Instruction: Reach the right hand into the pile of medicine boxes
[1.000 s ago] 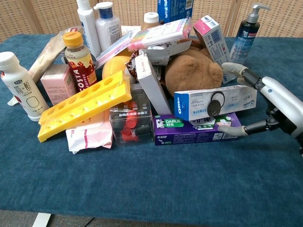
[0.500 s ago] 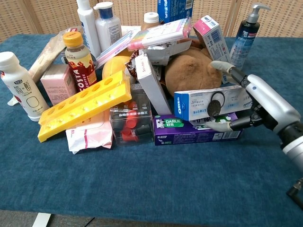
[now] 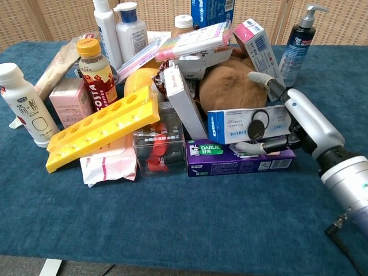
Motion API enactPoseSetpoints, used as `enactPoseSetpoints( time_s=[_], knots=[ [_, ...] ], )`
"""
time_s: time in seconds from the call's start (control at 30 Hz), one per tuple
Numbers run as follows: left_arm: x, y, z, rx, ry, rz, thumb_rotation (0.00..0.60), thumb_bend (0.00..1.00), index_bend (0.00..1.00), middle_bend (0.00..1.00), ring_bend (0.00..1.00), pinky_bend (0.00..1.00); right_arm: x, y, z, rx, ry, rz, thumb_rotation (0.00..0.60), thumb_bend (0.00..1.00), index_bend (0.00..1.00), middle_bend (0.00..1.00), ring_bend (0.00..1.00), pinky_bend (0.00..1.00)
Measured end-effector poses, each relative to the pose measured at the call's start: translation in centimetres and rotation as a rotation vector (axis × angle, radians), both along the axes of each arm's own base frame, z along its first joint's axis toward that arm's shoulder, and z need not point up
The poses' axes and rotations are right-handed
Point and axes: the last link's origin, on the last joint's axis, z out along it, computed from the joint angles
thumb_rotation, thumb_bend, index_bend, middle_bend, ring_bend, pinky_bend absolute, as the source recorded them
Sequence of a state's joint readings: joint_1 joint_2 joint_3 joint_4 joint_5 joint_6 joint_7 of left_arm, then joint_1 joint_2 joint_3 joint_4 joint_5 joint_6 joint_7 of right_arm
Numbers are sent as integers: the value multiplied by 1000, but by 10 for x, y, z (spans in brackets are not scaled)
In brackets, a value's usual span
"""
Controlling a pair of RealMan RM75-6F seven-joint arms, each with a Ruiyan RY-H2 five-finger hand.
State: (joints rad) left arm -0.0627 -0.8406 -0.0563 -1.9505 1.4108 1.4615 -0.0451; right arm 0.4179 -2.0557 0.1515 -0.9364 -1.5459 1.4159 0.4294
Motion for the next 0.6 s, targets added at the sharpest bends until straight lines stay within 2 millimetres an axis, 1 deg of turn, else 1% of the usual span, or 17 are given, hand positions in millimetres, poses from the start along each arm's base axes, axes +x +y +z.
enactPoseSetpoints(
  time_s=[0.03, 0.07, 0.13, 0.17, 0.23, 0.33, 0.6],
  knots=[
    [0, 0, 0, 0, -1, 0, 600, 0, 0, 0, 0, 0, 1, 0, -1, -3, -4, -3, 600, 0, 389, 463, 73, 53],
    [0, 0, 0, 2, -1, 0, 600, 0, 0, 0, 0, 0, 2, -1, -2, -10, -7, -5, 600, 0, 445, 515, 111, 72],
    [0, -1, 1, 4, -1, 0, 600, 0, 0, 0, 0, 0, 3, -2, -2, -26, -13, -11, 600, 0, 577, 652, 218, 137],
    [0, -1, 2, 6, -1, 1, 600, 0, 0, 0, 0, 0, 4, -3, -2, -38, -19, -18, 600, 0, 610, 688, 242, 153],
    [-1, -1, 2, 8, -1, 2, 600, 0, 0, 0, 0, 0, 4, -4, -2, -47, -25, -29, 600, 0, 633, 714, 253, 157],
    [-1, -1, 2, 7, -1, 2, 600, 0, 0, 0, 0, 0, 2, -5, 0, -52, -27, -35, 600, 0, 639, 721, 253, 157],
    [0, -1, 2, 7, -4, 0, 600, 0, 0, 0, 0, 0, -1, -7, 16, -92, -34, -29, 600, 0, 644, 724, 253, 157]
  ],
)
